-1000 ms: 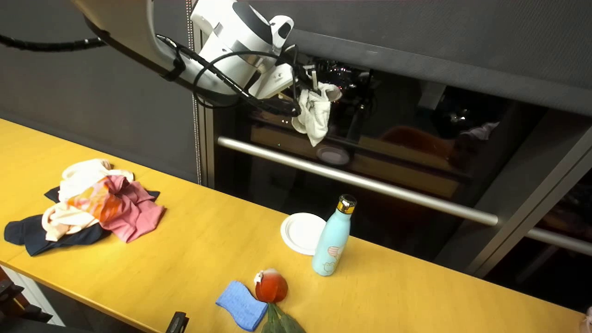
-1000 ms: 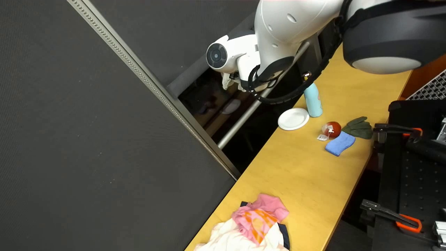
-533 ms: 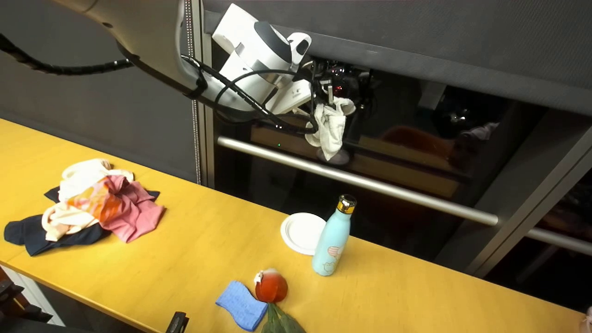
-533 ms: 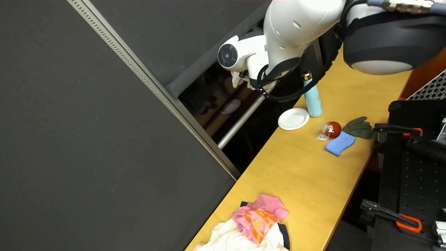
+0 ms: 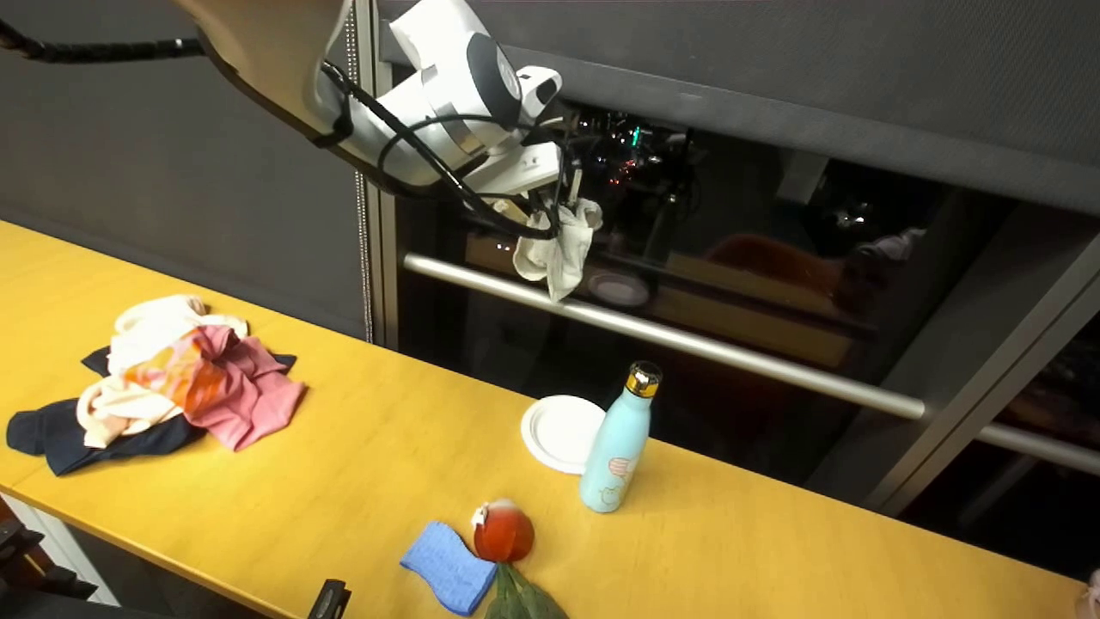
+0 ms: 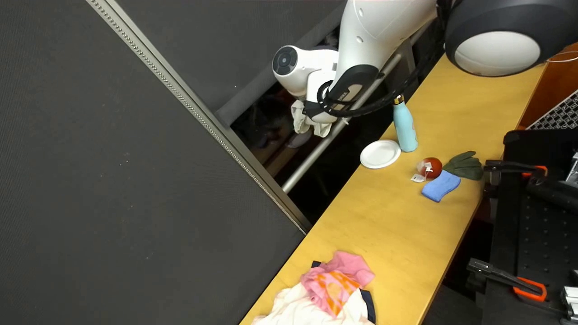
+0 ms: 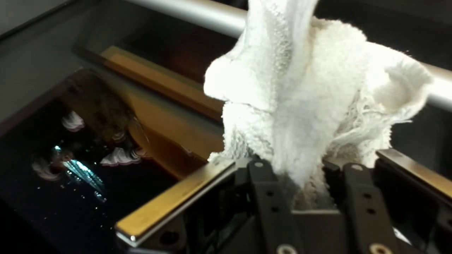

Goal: Use the towel to clean the window

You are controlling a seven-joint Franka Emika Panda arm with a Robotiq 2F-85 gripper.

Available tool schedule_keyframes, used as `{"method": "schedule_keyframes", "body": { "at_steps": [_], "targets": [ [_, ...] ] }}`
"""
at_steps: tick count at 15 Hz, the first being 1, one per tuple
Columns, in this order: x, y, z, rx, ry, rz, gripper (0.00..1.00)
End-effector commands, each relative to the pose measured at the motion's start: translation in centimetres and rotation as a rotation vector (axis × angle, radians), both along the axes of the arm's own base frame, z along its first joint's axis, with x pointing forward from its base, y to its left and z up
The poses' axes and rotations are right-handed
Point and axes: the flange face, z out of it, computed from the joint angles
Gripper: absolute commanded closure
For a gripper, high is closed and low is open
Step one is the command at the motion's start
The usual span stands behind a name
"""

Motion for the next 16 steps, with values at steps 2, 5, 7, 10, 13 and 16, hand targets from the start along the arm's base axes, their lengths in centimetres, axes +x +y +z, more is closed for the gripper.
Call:
{"method": "schedule_keyframes", "body": {
  "at_steps": [2,5,7,10,13,16],
  "targets": [
    [1.7,3.4,3.3,-0.159,0.039,-0.001,0.97],
    [2.1,3.8,5.1,-0.243,0.026,-0.006,0.97],
    [2.4,3.4,6.7,-0.291,-0.015,-0.001,0.97],
    [2.2,1.3,8.7,-0.341,-0.05,-0.015,0.97],
    [1.5,-2.0,7.5,-0.33,-0.043,-0.045,0.97],
    [0.2,-6.6,4.7,-0.356,-0.002,-0.093,0.97]
  ]
}}
